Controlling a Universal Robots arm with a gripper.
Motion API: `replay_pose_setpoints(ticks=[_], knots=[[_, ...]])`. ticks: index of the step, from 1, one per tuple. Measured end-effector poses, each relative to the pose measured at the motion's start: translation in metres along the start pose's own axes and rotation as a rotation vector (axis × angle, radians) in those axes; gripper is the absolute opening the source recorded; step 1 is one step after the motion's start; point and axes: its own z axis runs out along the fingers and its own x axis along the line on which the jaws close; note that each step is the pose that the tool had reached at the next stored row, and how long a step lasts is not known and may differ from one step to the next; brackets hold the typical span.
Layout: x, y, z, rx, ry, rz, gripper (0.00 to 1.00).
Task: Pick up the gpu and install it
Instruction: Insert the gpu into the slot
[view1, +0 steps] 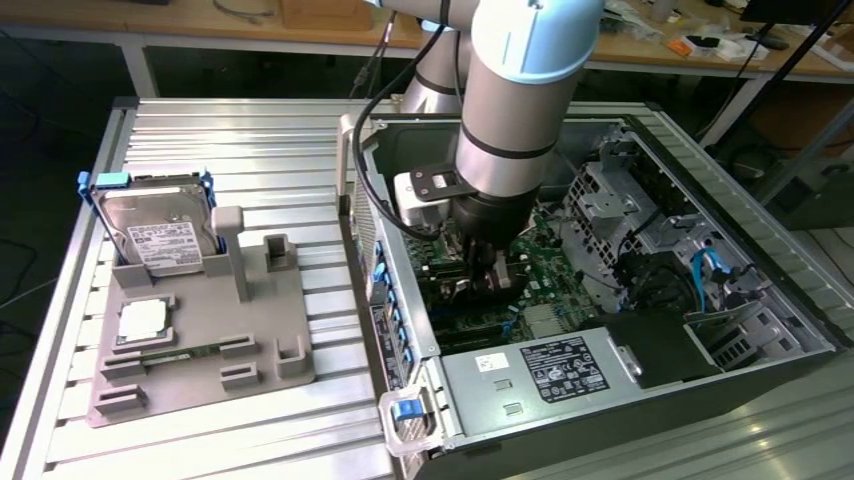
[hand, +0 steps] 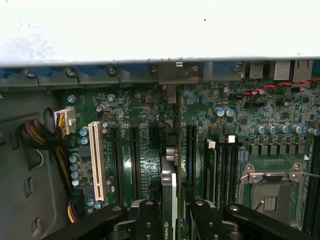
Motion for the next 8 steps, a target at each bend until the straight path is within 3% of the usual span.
replay_pose_setpoints(ticks=[8], knots=[[0.0000,0.0001,0.0011,0.0000,0.0000,0.000,0.27]])
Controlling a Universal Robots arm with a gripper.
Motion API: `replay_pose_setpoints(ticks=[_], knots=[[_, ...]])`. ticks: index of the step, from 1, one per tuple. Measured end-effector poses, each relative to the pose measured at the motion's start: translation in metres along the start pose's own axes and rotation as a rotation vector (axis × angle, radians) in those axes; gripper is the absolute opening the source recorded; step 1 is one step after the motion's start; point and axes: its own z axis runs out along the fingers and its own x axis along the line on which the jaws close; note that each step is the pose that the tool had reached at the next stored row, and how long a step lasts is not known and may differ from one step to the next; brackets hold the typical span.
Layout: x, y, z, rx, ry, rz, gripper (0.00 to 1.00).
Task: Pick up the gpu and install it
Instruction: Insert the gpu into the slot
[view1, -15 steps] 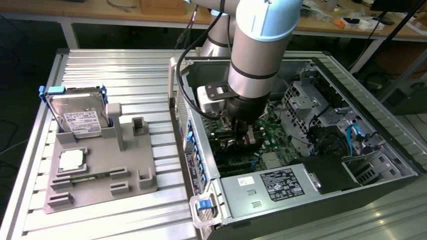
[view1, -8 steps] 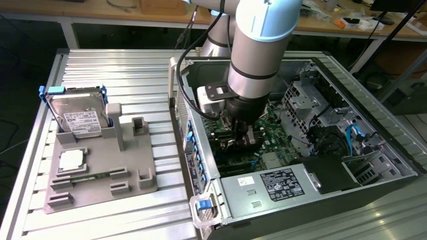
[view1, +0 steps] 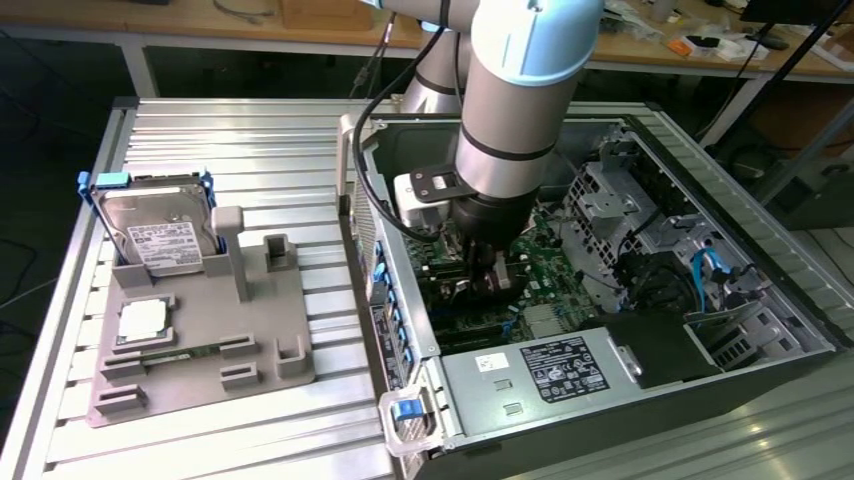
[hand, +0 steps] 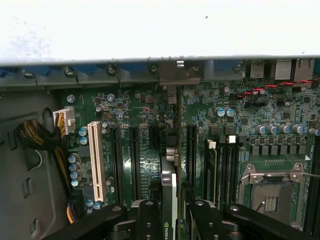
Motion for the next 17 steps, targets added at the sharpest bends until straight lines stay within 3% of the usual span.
replay_pose_setpoints(ticks=[17], knots=[[0.0000,0.0005,0.0029,-0.0002,0.0000,0.000,0.27]])
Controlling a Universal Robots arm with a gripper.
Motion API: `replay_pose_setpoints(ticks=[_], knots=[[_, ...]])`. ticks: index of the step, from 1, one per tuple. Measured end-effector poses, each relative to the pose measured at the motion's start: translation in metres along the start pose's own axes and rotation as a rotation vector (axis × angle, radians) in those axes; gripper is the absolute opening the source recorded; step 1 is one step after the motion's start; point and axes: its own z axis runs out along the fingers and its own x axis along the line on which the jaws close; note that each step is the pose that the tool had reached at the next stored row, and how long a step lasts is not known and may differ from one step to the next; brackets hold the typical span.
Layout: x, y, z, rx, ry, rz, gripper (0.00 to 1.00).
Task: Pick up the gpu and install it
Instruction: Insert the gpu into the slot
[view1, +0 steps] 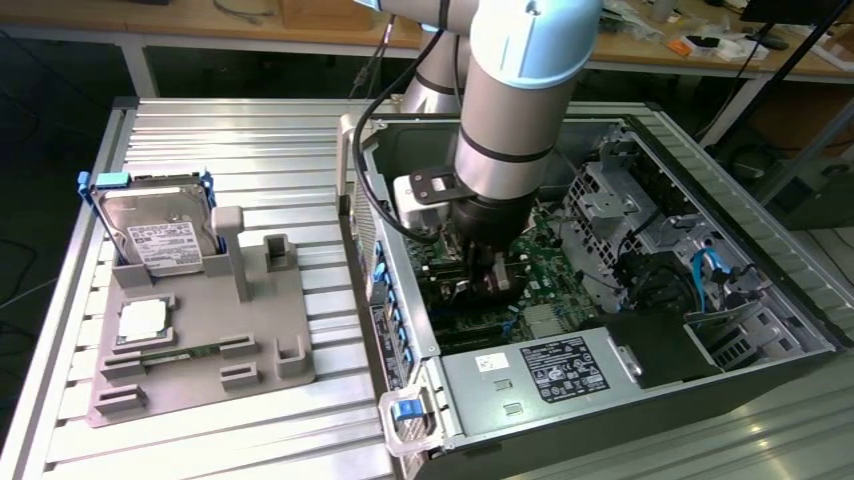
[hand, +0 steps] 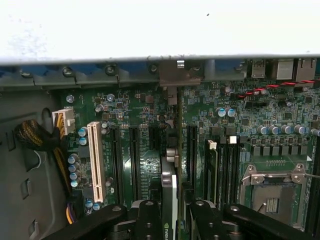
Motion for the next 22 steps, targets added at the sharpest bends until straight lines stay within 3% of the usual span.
replay_pose_setpoints(ticks=[22], knots=[[0.0002,0.0003,0.0023,0.0019,-0.0001,0.000,0.27]])
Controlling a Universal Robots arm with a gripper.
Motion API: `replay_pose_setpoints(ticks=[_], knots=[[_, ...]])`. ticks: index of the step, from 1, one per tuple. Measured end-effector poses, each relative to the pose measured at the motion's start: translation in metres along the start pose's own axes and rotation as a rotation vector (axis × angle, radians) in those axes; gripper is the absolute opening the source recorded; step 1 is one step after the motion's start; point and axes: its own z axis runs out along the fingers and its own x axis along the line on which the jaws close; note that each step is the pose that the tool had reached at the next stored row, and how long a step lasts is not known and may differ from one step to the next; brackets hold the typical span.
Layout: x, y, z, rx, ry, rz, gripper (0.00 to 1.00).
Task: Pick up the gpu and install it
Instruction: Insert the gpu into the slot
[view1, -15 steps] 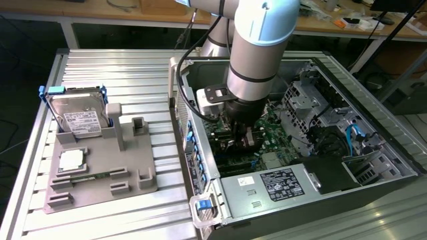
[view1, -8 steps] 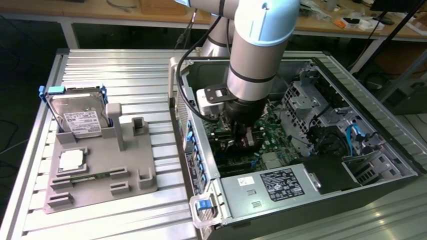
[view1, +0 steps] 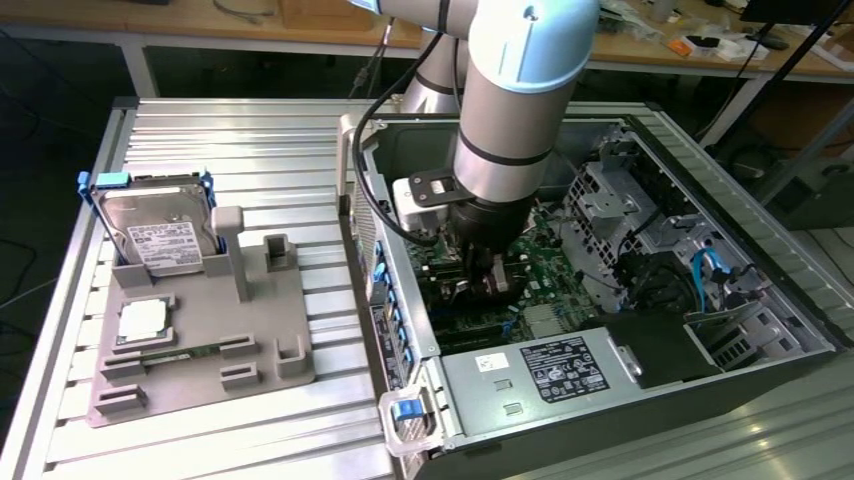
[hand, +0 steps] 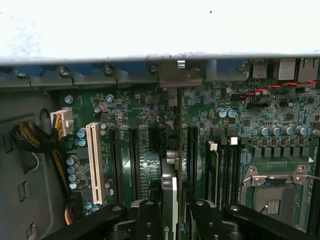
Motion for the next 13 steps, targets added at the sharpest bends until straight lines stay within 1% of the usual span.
replay_pose_setpoints(ticks=[1,2,4,5,7,13], knots=[[0.0004,0.0001,0.0001,0.0008,-0.0001,0.000,0.27],[0.0005,0.0001,0.0007,0.0022,-0.0019,0.000,0.27],[0.0006,0.0000,0.0006,0.0026,-0.0011,0.000,0.28],[0.0008,0.0000,0.0000,0.0023,0.0001,0.000,0.34],[0.0008,-0.0001,-0.0002,0.0055,0.0000,0.000,0.34],[0.0007,-0.0006,-0.0049,0.0236,-0.0006,0.000,0.34]])
